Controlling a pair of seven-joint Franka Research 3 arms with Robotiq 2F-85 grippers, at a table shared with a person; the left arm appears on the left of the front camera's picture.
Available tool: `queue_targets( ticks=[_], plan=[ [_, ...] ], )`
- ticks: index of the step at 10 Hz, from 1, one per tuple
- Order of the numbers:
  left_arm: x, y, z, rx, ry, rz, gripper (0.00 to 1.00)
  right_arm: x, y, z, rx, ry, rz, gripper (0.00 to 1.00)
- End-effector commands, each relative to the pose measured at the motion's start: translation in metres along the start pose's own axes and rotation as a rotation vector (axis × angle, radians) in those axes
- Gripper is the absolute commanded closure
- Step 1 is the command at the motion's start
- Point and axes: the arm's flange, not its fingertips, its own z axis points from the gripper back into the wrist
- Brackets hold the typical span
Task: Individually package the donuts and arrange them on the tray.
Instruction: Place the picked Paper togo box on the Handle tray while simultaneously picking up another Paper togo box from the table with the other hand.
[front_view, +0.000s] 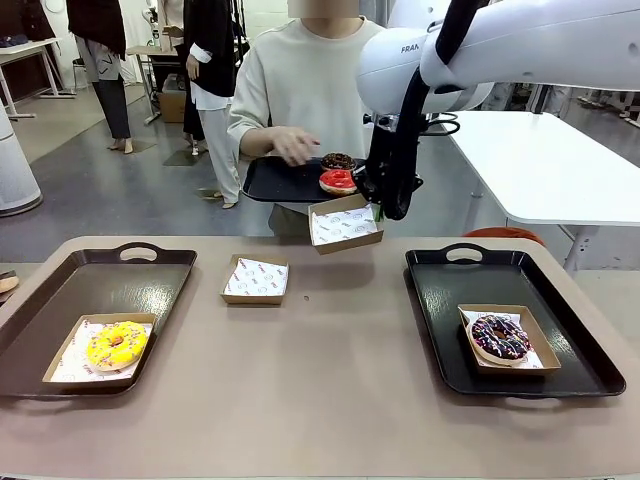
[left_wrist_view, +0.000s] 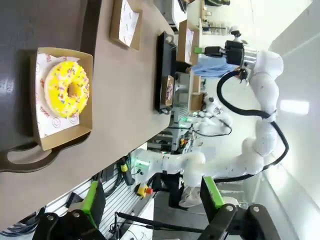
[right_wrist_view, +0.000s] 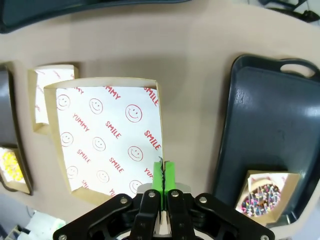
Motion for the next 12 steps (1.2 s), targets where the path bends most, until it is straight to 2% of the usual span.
queue_targets(
  ticks=[1,4,12],
  plan=[
    [-0.009,0.018,0.009,-0.072,-0.070,-0.011,0.00,0.009,0.002,-0.001,-0.029,0.008,-0.037,1.00],
    [-0.015,0.034,0.021,-0.061,-0.082,0.033,0.00,0.004,-0.001,-0.003,0.000,0.004,-0.008,1.00],
    [-0.011,0.033,0.025,-0.052,-0.085,0.050,0.00,0.004,-0.001,-0.003,0.000,0.004,-0.008,1.00]
  ],
)
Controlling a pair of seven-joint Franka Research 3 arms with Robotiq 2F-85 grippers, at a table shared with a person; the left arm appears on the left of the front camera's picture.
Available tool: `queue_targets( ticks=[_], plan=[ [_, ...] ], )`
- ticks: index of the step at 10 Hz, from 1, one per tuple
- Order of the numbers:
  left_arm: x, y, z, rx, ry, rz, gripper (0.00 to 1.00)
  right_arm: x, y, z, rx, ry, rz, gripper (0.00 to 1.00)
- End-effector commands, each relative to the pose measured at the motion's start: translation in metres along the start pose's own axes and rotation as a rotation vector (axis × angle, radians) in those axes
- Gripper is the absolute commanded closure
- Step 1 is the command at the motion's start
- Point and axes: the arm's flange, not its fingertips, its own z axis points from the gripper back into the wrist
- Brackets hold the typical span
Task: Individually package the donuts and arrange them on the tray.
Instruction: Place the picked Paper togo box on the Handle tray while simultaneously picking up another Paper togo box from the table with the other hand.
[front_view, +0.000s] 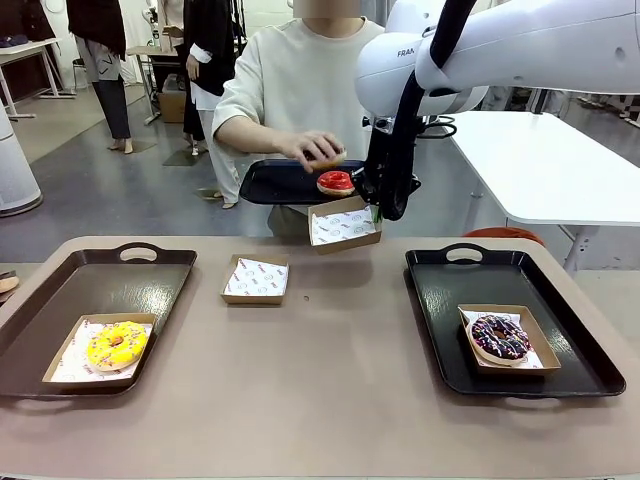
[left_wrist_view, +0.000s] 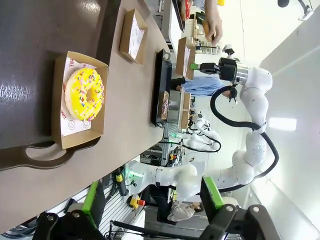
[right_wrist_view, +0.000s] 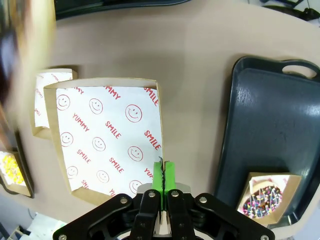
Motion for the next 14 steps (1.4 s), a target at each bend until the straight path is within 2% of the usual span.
queue_targets(
  ticks=[1,14],
  plan=[
    [-0.0009,-0.0009,0.0023,-0.006,-0.008,-0.005,0.00,-0.0015,-0.0008,0.0020,0.000,-0.003,0.000,1.00],
    [-0.0009,-0.0009,0.0023,-0.006,-0.008,-0.005,0.00,-0.0015,-0.0008,0.0020,0.000,-0.003,0.000,1.00]
  ],
)
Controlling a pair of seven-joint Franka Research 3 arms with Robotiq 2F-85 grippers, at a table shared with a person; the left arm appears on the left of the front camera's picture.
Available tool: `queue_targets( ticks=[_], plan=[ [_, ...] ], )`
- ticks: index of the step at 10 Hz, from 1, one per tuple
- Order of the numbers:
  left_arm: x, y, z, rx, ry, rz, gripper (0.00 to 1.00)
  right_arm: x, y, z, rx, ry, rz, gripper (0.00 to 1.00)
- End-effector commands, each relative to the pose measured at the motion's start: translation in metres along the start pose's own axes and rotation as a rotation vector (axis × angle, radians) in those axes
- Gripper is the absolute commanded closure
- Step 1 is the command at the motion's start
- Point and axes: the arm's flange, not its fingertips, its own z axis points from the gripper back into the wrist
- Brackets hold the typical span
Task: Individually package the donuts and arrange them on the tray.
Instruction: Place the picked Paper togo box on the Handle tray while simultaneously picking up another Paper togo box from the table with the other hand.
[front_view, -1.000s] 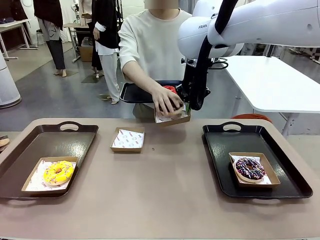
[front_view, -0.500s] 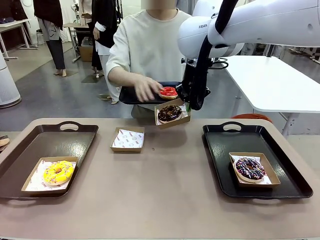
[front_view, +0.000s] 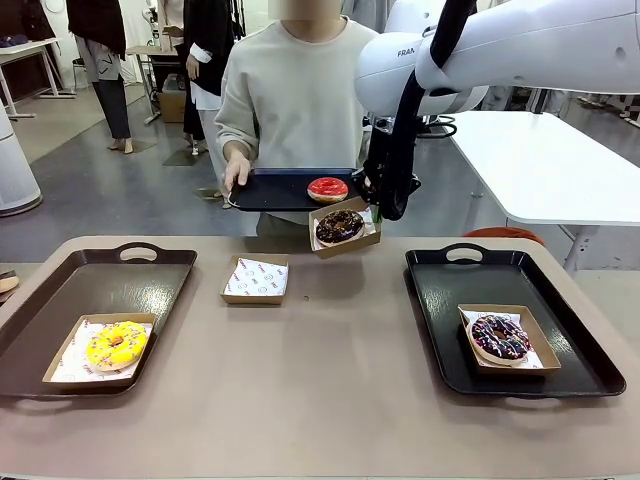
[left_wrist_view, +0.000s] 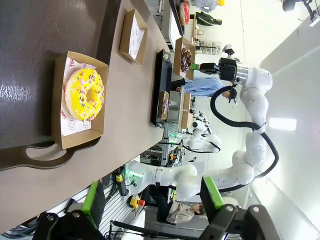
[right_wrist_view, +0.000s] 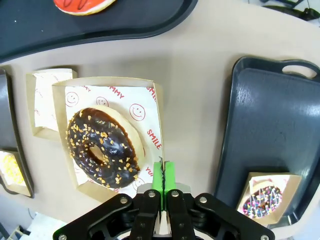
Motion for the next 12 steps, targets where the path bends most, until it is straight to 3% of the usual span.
queue_targets(
  ticks=[1,4,6,12],
  plan=[
    [-0.001,-0.001,0.002,-0.006,-0.007,-0.005,0.00,-0.001,-0.001,0.002,0.000,-0.003,0.000,1.00],
    [0.000,0.000,0.000,0.000,0.000,0.000,0.00,0.000,0.000,0.000,0.000,0.000,0.000,0.99],
    [0.019,-0.032,-0.011,0.150,-0.034,-0.044,0.00,-0.013,-0.025,0.014,0.047,0.002,0.030,0.99],
    [0.060,-0.168,-0.110,0.493,0.100,-0.106,0.00,-0.056,-0.166,0.026,0.146,-0.021,-0.016,0.99]
  ],
)
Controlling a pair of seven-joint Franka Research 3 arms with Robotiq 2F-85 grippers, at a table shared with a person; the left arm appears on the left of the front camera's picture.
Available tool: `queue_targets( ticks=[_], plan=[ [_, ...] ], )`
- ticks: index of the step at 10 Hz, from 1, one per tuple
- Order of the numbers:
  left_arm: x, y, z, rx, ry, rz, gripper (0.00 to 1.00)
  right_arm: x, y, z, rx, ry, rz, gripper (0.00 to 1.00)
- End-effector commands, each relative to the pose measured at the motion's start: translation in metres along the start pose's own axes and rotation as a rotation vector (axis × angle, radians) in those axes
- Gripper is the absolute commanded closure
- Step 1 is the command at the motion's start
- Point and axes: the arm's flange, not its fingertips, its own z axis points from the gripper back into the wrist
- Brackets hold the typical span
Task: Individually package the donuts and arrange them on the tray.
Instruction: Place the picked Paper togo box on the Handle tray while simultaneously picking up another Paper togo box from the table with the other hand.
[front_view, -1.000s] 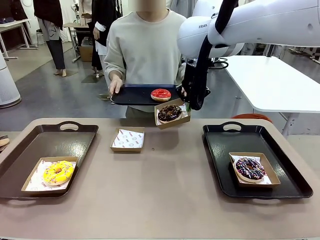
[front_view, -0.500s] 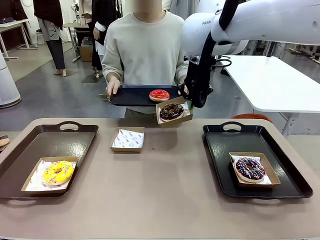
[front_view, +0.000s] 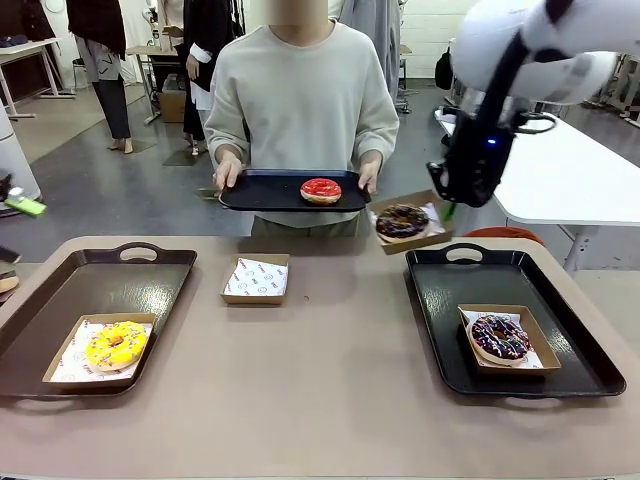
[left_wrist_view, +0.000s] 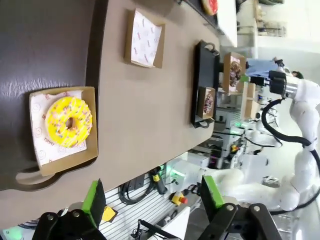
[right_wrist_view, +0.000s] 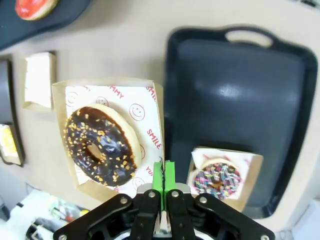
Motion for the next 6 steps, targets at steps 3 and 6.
queue_targets(
  ticks=[3,6],
  plan=[
    [0.038,-0.058,-0.059,0.269,0.011,0.014,0.00,-0.017,-0.063,-0.019,-0.005,0.007,-0.052,0.99],
    [0.074,-0.090,-0.123,0.458,-0.028,0.018,0.00,-0.017,-0.093,-0.031,-0.038,0.040,-0.099,0.99]
  ],
)
